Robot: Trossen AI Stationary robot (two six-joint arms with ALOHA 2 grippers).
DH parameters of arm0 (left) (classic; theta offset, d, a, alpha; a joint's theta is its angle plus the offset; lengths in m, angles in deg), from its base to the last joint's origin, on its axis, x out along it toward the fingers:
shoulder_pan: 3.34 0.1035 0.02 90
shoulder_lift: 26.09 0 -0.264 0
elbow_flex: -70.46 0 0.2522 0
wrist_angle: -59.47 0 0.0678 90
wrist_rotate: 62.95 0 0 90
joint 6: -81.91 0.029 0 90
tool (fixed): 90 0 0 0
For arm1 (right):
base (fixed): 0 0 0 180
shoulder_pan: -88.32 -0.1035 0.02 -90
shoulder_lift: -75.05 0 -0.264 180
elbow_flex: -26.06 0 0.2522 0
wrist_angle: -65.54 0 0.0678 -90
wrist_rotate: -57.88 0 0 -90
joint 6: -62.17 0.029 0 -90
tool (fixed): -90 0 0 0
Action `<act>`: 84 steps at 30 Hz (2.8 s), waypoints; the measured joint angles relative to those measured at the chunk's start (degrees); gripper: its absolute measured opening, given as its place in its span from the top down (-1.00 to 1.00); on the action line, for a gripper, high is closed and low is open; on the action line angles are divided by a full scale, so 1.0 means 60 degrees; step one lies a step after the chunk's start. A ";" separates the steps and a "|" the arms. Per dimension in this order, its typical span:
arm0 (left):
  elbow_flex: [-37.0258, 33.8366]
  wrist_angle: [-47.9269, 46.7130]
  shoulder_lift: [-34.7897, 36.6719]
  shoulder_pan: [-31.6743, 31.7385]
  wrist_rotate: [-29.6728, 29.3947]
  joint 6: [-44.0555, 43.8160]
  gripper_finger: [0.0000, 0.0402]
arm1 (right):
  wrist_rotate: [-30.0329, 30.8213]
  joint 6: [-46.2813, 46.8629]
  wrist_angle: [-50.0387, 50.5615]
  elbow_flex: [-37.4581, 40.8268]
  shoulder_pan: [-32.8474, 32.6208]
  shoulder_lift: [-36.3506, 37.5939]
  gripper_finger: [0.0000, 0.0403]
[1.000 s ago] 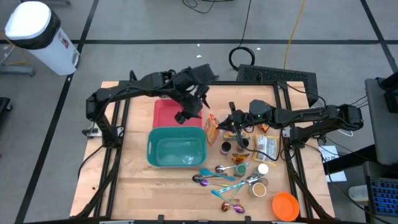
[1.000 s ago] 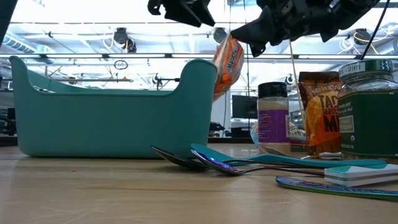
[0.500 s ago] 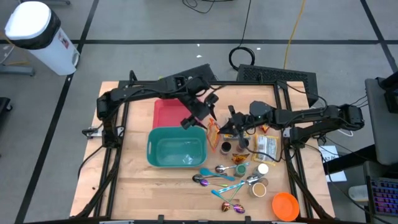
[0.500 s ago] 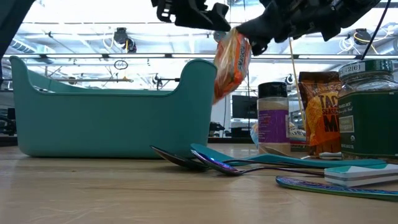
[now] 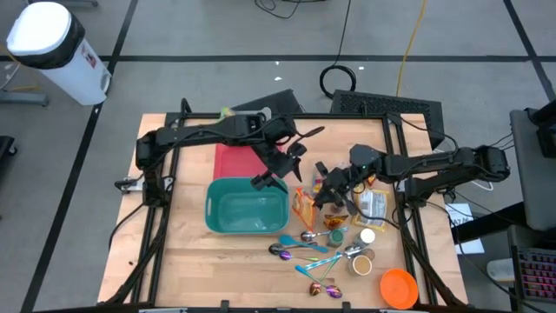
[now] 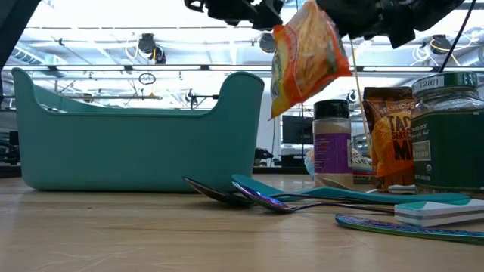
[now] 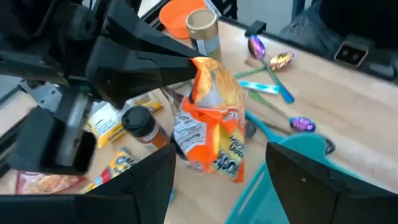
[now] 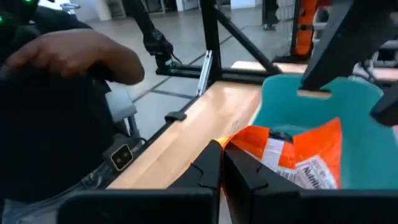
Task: Pick & Place Food Item
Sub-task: Put the orange noodle pack into the gray bin
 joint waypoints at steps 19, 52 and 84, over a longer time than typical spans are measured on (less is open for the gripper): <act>-0.0009 -0.0394 0.0066 0.3539 0.4694 -0.2200 -0.27 | 0.0500 -0.0488 0.2874 -0.2451 0.1087 0.0453 1.00; -0.0017 -0.1174 -0.0036 -0.0404 -0.0198 -0.0709 -0.27 | -0.2802 -0.0454 0.3002 -0.3559 0.0946 -0.1627 1.00; -0.0520 -0.1180 0.0161 0.3206 0.6661 -0.0556 0.32 | -0.2521 -0.1218 0.3678 -0.3541 0.1665 -0.0661 1.00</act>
